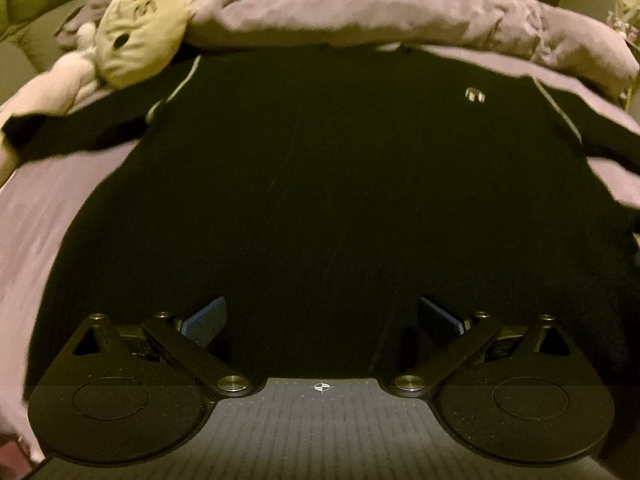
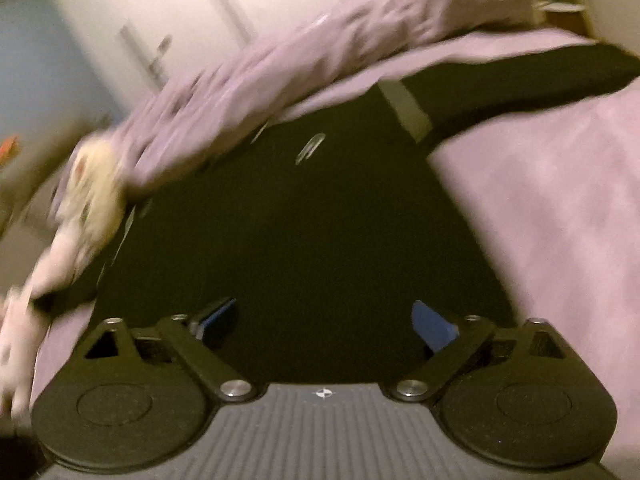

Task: Fold small clothes
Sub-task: 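Grasp a black sweater sleeve cuff with the right tool and lift it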

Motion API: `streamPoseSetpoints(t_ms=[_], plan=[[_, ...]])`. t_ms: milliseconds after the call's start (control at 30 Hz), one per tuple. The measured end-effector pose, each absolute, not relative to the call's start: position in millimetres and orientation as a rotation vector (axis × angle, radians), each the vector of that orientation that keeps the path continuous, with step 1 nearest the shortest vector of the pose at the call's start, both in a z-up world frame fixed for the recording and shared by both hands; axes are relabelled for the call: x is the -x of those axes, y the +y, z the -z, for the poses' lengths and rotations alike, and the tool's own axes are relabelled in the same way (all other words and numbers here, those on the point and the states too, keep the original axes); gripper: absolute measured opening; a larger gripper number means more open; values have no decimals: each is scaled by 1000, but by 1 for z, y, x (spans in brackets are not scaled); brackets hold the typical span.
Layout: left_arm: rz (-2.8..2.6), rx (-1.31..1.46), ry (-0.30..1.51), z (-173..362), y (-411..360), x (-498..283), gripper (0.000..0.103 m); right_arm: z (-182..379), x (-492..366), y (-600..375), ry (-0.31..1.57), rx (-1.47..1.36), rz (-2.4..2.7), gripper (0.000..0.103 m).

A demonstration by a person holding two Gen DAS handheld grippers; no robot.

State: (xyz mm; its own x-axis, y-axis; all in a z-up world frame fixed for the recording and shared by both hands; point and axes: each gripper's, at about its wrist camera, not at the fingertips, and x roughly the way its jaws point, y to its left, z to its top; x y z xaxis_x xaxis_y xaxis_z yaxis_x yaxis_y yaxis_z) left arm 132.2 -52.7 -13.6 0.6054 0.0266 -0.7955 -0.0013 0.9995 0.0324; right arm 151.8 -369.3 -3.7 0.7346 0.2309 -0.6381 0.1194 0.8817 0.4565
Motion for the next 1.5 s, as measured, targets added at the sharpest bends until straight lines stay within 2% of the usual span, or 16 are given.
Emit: streamPoseSetpoints(t_ms=[100, 167, 267, 467, 767, 833, 933, 1000, 1267, 1500], plan=[[-14, -17, 898, 16, -67, -167, 103, 3, -180, -433, 646, -556, 64, 67], [-26, -7, 889, 21, -74, -188, 103, 7, -195, -480, 595, -599, 151, 43], [-60, -8, 892, 31, -84, -214, 103, 24, -216, -566, 547, -715, 303, 31], [-77, -30, 881, 53, -88, -235, 103, 71, -246, -692, 503, -1000, 502, 32], [-59, 70, 821, 64, -73, -226, 103, 95, -292, -742, 449, -1022, 562, 33], [-65, 92, 843, 63, -72, -229, 103, 100, -297, -741, 444, -1020, 566, 30], [-57, 81, 855, 60, -72, -231, 103, 99, -301, -739, 451, -995, 552, 13], [-67, 93, 849, 60, -70, -229, 103, 89, -297, -741, 439, -986, 553, 12], [-145, 46, 822, 37, -56, -212, 103, 4, -290, -668, 349, -673, 418, 10], [-214, 137, 791, 21, 0, -193, 103, -52, -321, -502, 356, -372, 82, 10]])
